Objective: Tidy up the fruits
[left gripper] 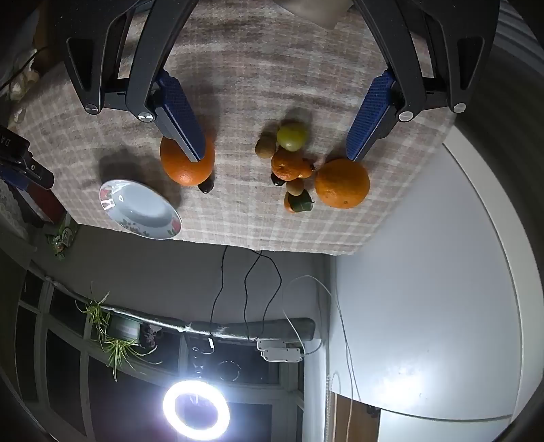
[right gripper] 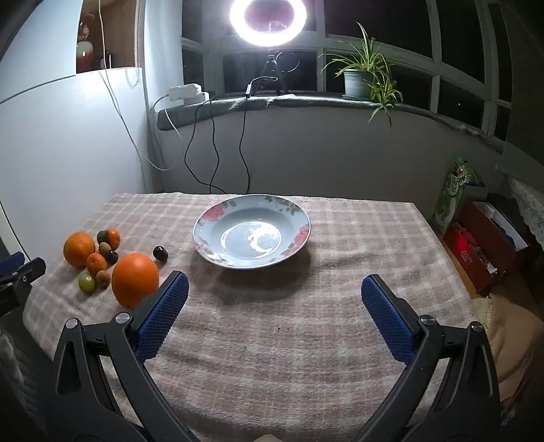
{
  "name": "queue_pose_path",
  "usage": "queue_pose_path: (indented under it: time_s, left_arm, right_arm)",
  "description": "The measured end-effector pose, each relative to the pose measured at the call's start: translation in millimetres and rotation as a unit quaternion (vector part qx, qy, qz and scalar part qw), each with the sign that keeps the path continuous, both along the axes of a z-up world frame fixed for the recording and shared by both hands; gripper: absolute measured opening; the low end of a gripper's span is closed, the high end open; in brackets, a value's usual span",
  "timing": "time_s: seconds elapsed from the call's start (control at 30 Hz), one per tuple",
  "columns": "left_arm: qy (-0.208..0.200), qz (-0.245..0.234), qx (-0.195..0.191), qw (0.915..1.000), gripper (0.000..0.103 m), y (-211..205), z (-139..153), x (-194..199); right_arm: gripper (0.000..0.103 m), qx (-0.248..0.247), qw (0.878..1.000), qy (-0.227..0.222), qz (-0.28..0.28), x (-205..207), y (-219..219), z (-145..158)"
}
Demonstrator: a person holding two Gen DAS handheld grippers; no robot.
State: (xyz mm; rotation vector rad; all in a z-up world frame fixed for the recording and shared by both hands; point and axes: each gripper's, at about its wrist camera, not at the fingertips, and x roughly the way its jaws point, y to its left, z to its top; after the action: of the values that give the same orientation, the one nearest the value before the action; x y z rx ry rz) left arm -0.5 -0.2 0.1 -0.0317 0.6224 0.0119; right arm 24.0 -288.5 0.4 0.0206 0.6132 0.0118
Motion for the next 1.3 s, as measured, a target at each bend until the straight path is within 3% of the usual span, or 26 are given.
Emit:
queue_pose_path:
  time_s: [1.3]
  left_arm:
    - [-0.006,0.002,0.0,1.0,0.085,3.0,7.2,3.5]
  right_arm:
    - [0.103,0.0,1.0,0.01,0.003,1.7,0.8,-2.2]
